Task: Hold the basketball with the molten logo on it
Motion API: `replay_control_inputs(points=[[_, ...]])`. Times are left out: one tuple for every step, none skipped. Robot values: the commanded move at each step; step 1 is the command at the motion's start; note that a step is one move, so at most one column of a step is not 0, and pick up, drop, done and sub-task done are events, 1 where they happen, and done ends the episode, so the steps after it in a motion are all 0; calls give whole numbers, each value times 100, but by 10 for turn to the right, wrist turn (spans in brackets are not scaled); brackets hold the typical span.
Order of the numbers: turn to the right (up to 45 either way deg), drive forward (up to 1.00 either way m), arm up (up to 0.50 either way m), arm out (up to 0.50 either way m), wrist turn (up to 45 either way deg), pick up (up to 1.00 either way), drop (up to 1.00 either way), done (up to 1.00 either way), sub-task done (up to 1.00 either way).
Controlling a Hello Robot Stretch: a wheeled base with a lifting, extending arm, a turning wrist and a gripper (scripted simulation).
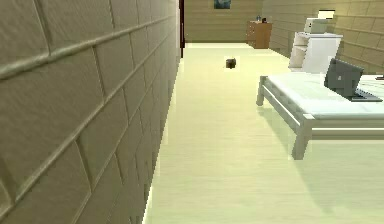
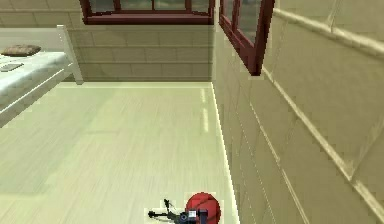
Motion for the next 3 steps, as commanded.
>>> replay_control_inputs(points=[[0,0,0,0,450,0,0,0,0],[0,0,0,0,210,0,0,0,0],[0,0,-30,0,0,0,0,0,0]])
